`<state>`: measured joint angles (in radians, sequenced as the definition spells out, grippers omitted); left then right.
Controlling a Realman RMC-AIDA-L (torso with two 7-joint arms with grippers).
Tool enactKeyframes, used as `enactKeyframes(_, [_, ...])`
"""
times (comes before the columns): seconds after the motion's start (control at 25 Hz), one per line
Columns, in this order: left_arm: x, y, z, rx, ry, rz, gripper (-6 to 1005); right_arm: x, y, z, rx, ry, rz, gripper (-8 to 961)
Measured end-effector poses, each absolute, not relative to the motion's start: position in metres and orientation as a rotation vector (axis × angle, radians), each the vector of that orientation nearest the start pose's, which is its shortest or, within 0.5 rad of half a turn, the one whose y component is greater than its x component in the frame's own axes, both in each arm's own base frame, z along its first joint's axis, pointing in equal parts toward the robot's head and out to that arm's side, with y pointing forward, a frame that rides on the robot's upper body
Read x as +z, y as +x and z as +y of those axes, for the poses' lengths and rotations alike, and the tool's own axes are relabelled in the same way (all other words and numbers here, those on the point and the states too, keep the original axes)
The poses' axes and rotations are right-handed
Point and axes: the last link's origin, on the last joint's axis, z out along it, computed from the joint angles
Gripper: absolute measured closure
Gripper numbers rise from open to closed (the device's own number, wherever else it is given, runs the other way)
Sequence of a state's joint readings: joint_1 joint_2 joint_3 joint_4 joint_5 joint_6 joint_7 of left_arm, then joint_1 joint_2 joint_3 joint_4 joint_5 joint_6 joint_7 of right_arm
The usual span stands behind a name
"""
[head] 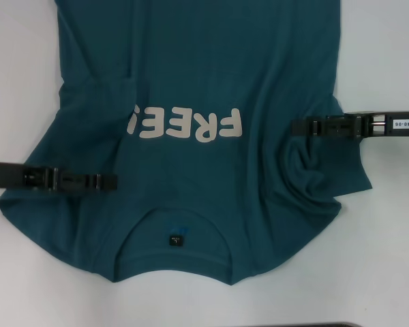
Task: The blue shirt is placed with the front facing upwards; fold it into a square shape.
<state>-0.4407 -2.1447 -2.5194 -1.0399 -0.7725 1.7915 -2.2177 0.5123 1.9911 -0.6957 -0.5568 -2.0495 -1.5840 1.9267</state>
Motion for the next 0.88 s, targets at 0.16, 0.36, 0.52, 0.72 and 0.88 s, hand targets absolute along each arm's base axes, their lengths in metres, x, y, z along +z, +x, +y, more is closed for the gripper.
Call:
enactKeyframes(0.16, [0.028,-0.285,0.283,-0.336,-2.586,-1.617,201,0.012,0.293,0.317,0.689,-2.559,1.501,90])
enactKeyframes(0.36, [0.038,-0.296,0.292,-0.405,-2.434,-1.639,202,0.012,0.293,0.317,0.689,-2.557,1.501,91])
enactKeyframes(0.52, [0.047,-0.304,0.299,-0.424,-2.278,-1.747,204,0.012,0.295,0.316,0.689,-2.555,1.506,91])
enactKeyframes(0.72, [0.048,-0.311,0.301,-0.394,-2.142,-1.913,203,0.012,0.295,0.315,0.689,-2.554,1.508,92])
enactKeyframes(0.88, [0.044,-0.312,0.305,-0.4,-2.076,-1.959,202,0.013,0.295,0.316,0.69,-2.552,1.507,93])
